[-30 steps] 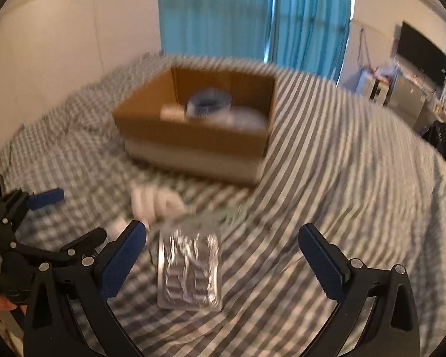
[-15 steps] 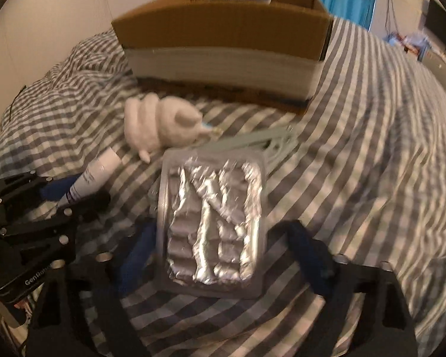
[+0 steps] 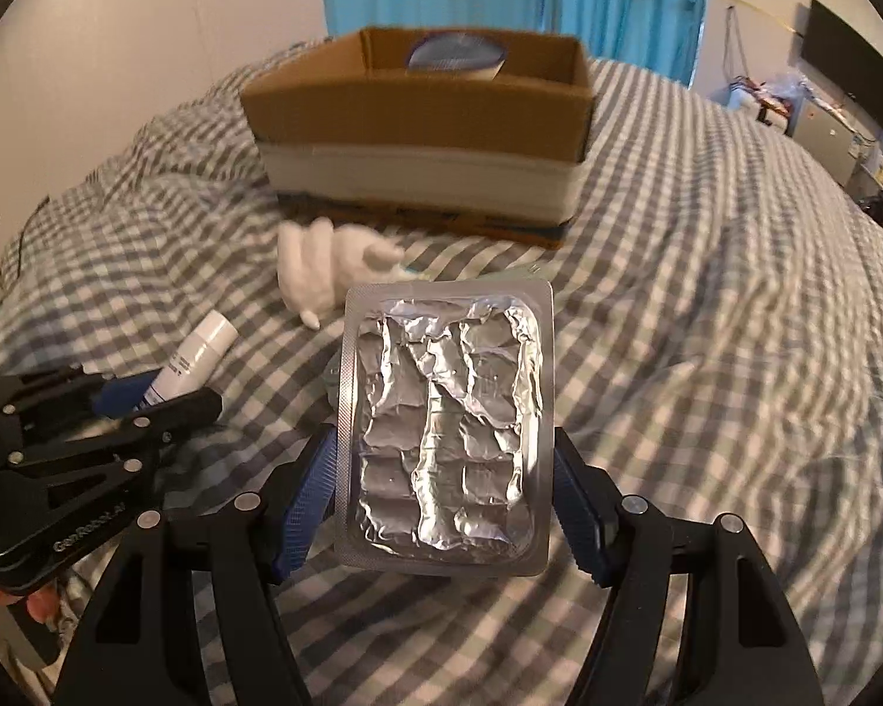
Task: Organize objects
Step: 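Grasp the BOP tube with the left tool while the right tool grasps the foil tray, then place the BOP tube and foil tray into the box and open both tools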
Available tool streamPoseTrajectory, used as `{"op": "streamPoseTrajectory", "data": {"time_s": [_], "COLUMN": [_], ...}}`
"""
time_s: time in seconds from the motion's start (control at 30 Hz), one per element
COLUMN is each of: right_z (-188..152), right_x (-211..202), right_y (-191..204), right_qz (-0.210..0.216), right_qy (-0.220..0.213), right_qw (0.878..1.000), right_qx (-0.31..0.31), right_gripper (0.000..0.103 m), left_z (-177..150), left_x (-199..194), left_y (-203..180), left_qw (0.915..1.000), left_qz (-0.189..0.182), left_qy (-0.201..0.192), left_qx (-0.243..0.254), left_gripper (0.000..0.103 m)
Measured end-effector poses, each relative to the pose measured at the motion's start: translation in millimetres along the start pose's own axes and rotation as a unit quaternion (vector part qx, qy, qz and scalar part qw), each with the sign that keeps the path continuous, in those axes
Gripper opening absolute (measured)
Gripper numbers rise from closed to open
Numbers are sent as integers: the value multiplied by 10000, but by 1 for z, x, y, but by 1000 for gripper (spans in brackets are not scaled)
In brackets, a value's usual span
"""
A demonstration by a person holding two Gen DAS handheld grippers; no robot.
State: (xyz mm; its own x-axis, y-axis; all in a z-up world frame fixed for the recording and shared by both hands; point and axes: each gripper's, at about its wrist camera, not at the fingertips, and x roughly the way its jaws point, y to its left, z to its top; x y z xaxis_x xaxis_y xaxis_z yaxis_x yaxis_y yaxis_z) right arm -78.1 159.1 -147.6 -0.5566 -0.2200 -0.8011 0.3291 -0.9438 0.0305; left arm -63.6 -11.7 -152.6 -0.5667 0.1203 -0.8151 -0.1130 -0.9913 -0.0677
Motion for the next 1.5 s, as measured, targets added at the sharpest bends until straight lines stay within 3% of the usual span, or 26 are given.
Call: {"op": "streamPoseTrajectory", "data": {"time_s": [0.4, 0.83, 1.1, 1.33, 1.5], "right_z": [18, 120, 190, 234, 247], "right_x": [-56, -87, -70, -31, 14], "right_y": [-15, -24, -43, -59, -59], "right_qz": [52, -3, 56, 80, 103], "right_qy": [-514, -1282, -1518, -1448, -1240], "right_qw": [9985, 9914, 9881, 9892, 9921], "right_qx": [162, -278, -251, -226, -183], "right_gripper": [69, 69, 69, 69, 69], "left_z": [53, 166, 229, 252, 254], "left_x": [-31, -53, -21, 26, 59], "left_y": [3, 2, 4, 15, 12], "left_qw": [9983, 9917, 9893, 9915, 9937], "left_qz": [182, -9, 82, 114, 155], "left_qy": [-548, -1276, -1432, -1287, -1077], "left_qx": [10, 168, 272, 127, 269], "left_gripper": [26, 26, 26, 26, 26]}}
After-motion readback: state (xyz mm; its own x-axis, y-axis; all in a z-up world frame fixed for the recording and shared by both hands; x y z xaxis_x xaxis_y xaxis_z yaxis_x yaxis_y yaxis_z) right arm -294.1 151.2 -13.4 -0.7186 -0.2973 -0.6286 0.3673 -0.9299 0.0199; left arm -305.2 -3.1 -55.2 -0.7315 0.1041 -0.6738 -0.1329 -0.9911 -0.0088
